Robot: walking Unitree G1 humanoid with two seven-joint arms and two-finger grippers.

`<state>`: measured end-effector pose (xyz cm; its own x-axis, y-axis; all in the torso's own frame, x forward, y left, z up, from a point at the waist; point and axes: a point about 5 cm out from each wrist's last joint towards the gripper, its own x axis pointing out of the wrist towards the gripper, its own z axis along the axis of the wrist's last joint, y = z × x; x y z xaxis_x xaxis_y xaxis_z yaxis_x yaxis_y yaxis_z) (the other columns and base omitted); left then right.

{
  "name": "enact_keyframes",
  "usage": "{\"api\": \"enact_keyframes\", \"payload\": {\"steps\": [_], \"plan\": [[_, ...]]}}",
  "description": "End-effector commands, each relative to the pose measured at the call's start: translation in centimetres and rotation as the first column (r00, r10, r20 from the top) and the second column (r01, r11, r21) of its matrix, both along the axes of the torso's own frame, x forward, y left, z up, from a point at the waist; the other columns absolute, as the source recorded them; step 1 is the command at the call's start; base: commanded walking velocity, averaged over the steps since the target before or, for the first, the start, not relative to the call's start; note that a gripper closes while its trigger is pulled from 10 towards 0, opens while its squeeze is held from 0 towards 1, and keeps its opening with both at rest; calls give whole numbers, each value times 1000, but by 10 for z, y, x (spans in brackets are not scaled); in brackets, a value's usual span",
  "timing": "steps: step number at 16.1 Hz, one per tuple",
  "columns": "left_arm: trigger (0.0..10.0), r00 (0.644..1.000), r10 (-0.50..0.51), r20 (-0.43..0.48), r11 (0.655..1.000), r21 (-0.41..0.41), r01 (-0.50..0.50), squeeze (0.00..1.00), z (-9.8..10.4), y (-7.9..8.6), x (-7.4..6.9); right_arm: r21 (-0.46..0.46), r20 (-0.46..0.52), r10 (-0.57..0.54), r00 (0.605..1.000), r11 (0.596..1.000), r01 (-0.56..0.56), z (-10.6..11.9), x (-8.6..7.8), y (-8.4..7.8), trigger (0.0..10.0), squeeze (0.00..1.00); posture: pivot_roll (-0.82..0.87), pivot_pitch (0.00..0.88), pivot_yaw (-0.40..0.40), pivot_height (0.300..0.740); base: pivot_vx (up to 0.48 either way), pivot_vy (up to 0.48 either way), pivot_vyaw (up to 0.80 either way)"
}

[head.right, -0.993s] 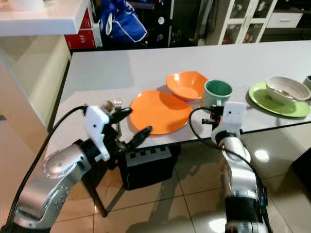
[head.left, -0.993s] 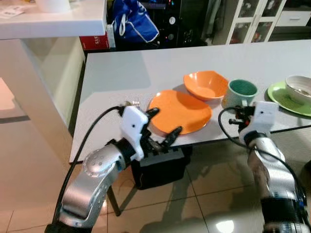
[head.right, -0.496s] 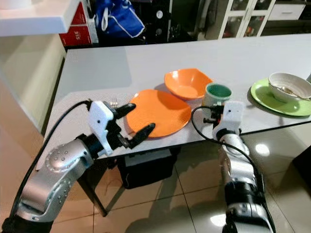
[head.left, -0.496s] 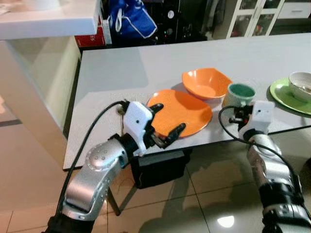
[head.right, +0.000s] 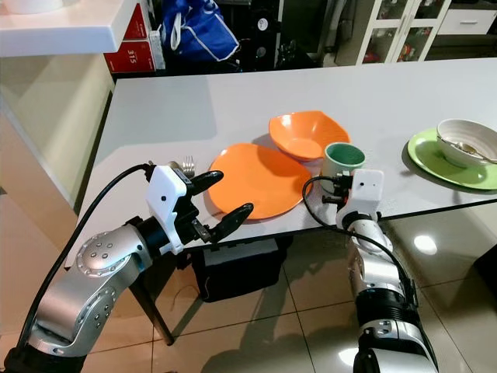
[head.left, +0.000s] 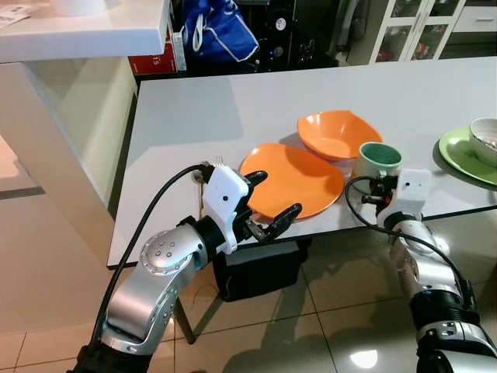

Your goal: Setting the table

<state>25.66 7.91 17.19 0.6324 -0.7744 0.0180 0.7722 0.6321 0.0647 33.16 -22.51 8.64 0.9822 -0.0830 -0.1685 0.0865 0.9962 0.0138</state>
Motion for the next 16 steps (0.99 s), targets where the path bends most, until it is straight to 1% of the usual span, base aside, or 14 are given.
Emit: {"api": "enact_keyframes", "payload": {"steps": [1, 6, 14, 15, 16], "plan": [[10000, 1000, -20, 13, 1000, 3, 20, 0, 5, -2, 0, -21, 24, 13, 1000, 1000, -12, 5, 3, -1, 10000, 0, 12, 0, 24, 740, 0, 0, 0], [10000, 1000, -20, 13, 1000, 9, 20, 0, 5, -1, 0, -28, 4, 15, 1000, 1000, -15, -3, 3, 0, 10000, 0, 16, 0, 24, 740, 0, 0, 0], [10000, 1000, -23, 18, 1000, 10, 23, 0, 6, -2, 1, 13, -2, 46, 999, 999, -46, -6, 7, 3, 10000, 0, 19, 0, 22, 740, 0, 0, 0], [10000, 1000, -23, 19, 1000, 10, 23, 0, 6, -2, 2, 19, -3, 50, 999, 999, -50, -6, 7, 4, 10000, 82, 19, 0, 22, 740, 0, 0, 0], [10000, 1000, -24, 20, 1000, 10, 23, 0, 6, -3, 2, 23, -4, 55, 998, 998, -55, -7, 7, 5, 10000, 541, 18, 0, 20, 740, 0, 0, 0]]}}
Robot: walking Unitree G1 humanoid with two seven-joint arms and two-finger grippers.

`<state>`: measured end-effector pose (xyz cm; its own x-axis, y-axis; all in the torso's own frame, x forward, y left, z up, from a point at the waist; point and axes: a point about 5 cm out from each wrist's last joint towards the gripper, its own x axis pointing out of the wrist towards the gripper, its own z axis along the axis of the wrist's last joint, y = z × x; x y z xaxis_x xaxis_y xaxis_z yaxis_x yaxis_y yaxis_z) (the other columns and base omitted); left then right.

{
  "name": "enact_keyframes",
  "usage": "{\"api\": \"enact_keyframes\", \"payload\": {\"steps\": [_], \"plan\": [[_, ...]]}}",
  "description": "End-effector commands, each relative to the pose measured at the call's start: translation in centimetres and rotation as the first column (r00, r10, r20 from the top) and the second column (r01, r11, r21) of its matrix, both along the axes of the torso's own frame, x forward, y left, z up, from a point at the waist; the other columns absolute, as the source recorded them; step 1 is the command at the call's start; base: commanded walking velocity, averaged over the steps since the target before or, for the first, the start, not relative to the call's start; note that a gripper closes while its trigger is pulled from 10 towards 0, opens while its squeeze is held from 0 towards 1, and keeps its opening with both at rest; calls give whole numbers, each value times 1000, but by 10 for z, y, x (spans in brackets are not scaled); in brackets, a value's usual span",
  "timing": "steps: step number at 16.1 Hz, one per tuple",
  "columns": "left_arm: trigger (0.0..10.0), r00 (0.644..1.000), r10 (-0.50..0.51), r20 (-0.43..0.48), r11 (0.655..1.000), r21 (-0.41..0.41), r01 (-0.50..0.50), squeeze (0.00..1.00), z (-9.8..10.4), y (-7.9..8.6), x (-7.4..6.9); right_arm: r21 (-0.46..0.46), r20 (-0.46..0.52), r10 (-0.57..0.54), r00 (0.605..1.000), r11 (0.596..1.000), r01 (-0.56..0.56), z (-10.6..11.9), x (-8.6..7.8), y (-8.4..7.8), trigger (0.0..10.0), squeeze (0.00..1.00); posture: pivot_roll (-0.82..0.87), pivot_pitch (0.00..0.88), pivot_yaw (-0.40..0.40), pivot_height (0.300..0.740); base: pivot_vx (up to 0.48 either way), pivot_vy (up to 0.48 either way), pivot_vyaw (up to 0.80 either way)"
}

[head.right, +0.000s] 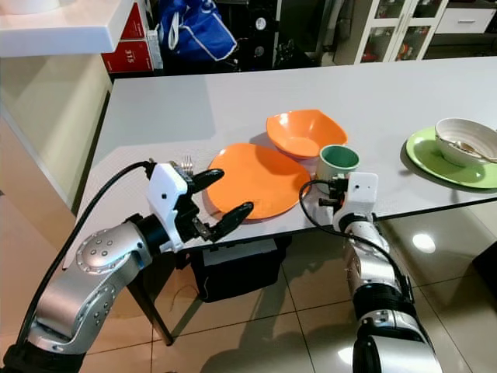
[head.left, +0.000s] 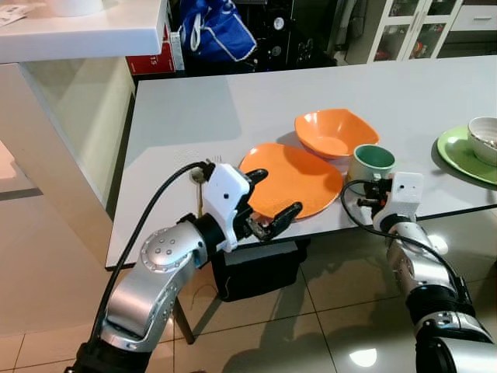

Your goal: Setting the table

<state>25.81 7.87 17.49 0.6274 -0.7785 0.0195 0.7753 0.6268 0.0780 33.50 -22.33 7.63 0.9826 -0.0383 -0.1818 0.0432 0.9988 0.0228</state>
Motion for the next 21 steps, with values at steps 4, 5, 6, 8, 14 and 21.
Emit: {"api": "enact_keyframes", "payload": {"steps": [4, 5, 6, 8, 14, 21], "plan": [[10000, 1000, -17, 11, 1000, 2, 16, 0, 4, -2, 0, 28, 8, 11, 1000, 1000, -12, 1, 1, 2, 10000, 1000, 18, 0, 15, 740, 0, 0, 0], [10000, 1000, -16, 11, 1000, 1, 16, 0, 4, -3, 1, 31, 10, 12, 1000, 999, -12, 1, 0, 2, 10000, 1000, 18, 0, 15, 740, 0, 0, 0], [10000, 1000, -15, 12, 1000, 0, 15, 0, 4, -3, 1, 34, 15, 14, 1000, 999, -14, 1, 0, 2, 10000, 1000, 17, 0, 15, 740, 0, 0, 0], [10000, 1000, -18, 14, 1000, -2, 18, 0, 4, -4, 2, 43, 28, 19, 999, 999, -21, 2, 0, 2, 10000, 1000, 10, 0, 16, 740, 0, 0, 0], [10000, 1000, -23, 20, 1000, -8, 23, 0, 4, -7, 4, 70, 50, 37, 998, 997, -40, 6, 0, 1, 10000, 1000, 4, 0, 7, 740, 0, 0, 0], [10000, 999, -19, 37, 1000, -18, 20, 0, 6, -9, 7, 97, 96, 29, 995, 994, -39, 14, -1, 0, 10000, 1000, 1, 0, -9, 740, 0, 0, 0]]}}
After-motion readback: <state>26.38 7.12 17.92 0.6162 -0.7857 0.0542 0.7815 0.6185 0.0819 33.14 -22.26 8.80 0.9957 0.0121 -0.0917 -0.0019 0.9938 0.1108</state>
